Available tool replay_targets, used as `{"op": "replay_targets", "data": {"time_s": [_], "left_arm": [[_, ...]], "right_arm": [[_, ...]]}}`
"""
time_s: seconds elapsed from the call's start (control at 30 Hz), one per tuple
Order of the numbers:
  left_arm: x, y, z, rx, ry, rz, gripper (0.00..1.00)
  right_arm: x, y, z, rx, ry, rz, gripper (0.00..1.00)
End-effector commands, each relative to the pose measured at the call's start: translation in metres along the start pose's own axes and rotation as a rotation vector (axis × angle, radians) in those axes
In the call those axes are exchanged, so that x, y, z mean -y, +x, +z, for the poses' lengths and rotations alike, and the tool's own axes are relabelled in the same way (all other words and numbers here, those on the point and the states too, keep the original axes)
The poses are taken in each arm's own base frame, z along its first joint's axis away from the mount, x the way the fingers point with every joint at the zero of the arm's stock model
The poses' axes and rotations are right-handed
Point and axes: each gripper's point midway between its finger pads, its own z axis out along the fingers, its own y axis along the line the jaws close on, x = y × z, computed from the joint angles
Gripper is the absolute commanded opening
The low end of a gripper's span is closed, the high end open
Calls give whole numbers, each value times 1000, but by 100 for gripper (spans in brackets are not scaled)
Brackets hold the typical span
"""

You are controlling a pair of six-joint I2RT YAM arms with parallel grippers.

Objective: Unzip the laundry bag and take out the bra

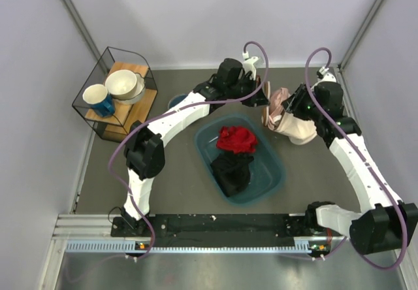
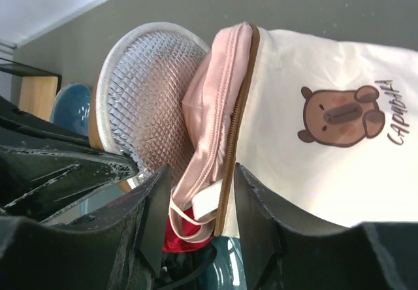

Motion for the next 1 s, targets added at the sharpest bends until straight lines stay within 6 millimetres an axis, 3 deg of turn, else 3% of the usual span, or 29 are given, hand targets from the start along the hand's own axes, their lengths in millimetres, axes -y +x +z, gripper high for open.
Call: {"op": "replay_targets", "data": {"time_s": [0.0, 0.2, 0.37, 0.5, 0.67, 0.73, 0.77, 0.83, 0.97], "left_arm": [[44, -37, -26, 97, 77, 76, 0], [49, -41, -28, 109, 83, 89, 0], [52, -43, -28, 111, 90, 99, 0], [54, -41, -30, 107, 93, 102, 0], [53, -39, -31, 103, 92, 106, 0], [55, -40, -33, 108, 93, 109, 0], [55, -40, -33, 108, 92, 111, 0], [55, -40, -35, 110, 92, 113, 0], [56, -42, -37, 117, 88, 120, 0]], "right_arm": [[-14, 0, 3, -15, -40, 10, 44], [-27, 0, 9, -34, -37, -26, 45], [-11, 6, 29, -54, 44, -19, 47], [-13, 14, 43, -97, 49, 32, 55], [2, 19, 62, -119, 126, 21, 60], [5, 15, 63, -106, 144, 13, 50], [6, 14, 62, -100, 147, 7, 31], [7, 6, 58, -69, 157, -2, 1], [-2, -12, 41, -10, 132, -21, 0]]}}
